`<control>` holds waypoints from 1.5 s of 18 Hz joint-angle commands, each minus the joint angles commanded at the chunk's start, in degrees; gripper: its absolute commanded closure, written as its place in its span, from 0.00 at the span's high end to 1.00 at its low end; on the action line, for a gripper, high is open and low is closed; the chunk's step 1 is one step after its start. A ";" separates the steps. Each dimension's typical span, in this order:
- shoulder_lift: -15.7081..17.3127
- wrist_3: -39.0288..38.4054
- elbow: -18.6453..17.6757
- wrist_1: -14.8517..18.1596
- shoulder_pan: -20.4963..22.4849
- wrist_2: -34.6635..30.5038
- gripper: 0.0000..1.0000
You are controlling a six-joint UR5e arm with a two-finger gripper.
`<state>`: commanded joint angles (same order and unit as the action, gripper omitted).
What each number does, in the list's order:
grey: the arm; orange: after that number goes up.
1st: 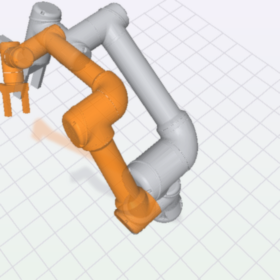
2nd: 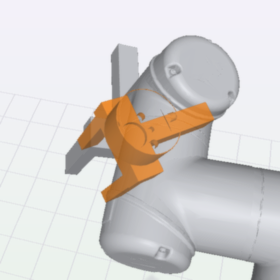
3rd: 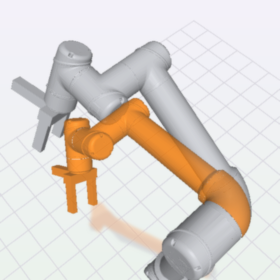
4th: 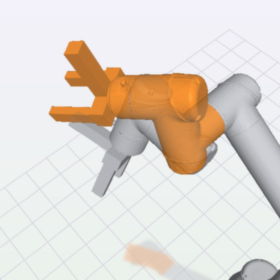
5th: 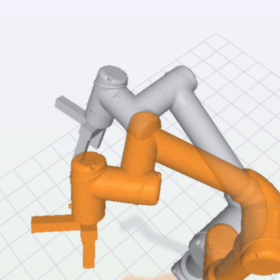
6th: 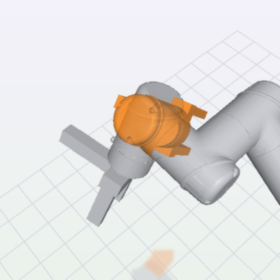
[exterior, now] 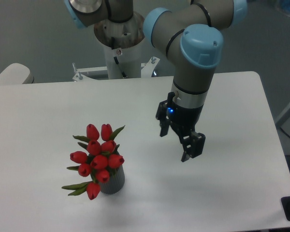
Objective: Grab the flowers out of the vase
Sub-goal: 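Move the open gripper toward the red tulips in the grey vase, then lower the open gripper around the tulip stems above the vase rim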
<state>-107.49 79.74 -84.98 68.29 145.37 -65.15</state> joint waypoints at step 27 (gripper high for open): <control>-0.35 -8.81 -19.52 -21.97 1.85 33.77 1.00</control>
<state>-107.84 70.93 -104.50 46.32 147.22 -31.38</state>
